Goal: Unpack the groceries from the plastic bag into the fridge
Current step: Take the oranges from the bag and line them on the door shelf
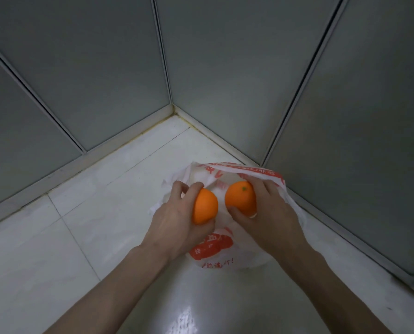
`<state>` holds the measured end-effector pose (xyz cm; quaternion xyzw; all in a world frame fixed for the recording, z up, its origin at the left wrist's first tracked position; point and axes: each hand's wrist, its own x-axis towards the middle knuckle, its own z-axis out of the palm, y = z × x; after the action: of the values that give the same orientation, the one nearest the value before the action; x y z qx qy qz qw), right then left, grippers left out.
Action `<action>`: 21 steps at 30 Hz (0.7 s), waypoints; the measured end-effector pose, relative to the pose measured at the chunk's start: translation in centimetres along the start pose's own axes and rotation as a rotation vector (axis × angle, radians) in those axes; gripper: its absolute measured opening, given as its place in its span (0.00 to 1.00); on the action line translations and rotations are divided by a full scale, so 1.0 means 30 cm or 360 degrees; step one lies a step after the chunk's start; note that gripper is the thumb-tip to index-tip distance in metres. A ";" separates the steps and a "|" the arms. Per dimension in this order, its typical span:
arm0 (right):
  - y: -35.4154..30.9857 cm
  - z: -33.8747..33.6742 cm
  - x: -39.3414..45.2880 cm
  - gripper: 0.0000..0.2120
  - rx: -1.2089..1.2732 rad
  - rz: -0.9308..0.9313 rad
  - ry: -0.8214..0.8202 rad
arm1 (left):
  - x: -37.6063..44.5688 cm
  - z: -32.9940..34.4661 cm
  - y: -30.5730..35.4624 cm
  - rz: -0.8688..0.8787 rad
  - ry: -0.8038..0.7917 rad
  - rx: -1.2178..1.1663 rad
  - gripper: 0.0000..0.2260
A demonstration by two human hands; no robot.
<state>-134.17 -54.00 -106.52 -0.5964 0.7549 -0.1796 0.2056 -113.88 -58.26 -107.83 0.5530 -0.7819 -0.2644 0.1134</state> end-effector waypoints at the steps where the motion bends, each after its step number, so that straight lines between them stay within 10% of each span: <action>1: -0.006 -0.010 -0.006 0.39 0.0004 -0.0013 0.0008 | -0.002 -0.006 0.002 0.0006 0.0012 -0.0074 0.35; 21: -0.092 -0.199 0.006 0.39 0.0157 -0.0098 -0.0013 | 0.004 -0.186 0.108 -0.0111 0.0429 -0.0613 0.32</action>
<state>-135.04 -54.63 -100.04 -0.6092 0.7255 -0.2206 0.2322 -113.91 -59.18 -101.43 0.5783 -0.6752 -0.3361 0.3110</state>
